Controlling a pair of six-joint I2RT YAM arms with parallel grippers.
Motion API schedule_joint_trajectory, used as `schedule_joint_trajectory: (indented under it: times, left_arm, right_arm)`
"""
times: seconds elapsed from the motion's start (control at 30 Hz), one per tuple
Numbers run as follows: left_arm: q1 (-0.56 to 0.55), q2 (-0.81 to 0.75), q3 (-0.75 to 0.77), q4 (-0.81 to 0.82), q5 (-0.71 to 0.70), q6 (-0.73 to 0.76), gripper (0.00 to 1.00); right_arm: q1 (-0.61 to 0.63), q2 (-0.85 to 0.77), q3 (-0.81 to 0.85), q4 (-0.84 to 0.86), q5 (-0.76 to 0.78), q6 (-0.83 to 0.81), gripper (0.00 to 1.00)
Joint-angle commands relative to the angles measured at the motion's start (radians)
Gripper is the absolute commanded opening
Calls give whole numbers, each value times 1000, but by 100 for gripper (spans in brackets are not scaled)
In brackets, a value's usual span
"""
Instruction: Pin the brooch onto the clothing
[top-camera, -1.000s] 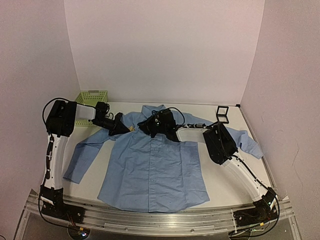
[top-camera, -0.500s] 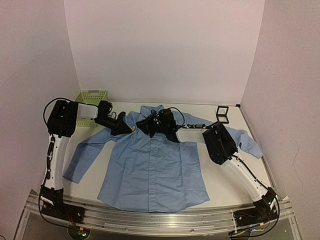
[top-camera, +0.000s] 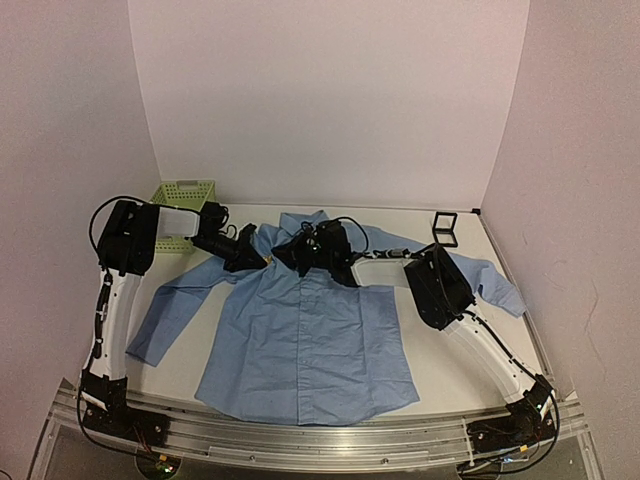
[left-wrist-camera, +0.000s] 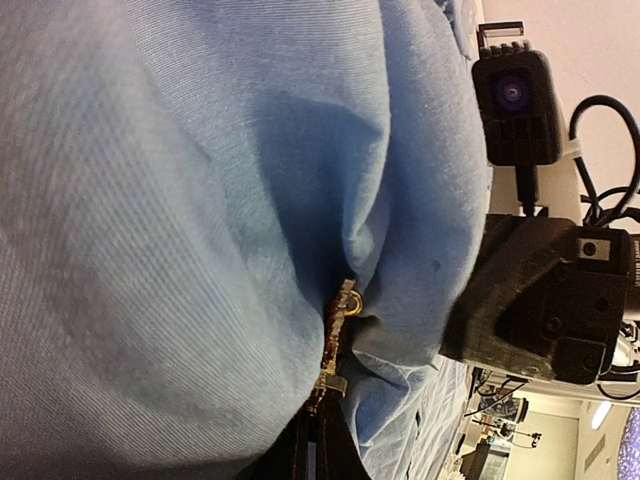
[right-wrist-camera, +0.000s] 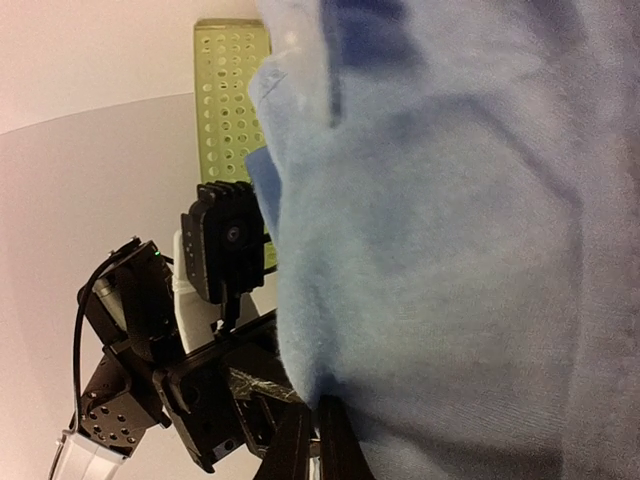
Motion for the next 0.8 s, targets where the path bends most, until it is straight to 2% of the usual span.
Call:
schedule_joint_trajectory:
  times: [0.0,0.47,0.77]
  left_arm:
    - [-14,11,33,-28,-2,55,0]
    - [-37,32,85,-33,23,104,0]
    - [-45,35,95,-56,41,127,0]
  right_arm:
    - [11,-16,-43,20,31,12,1]
    - [37,-2,2,-64,44,-21,0]
    - [50,-167,-206,-179,176,-136,0]
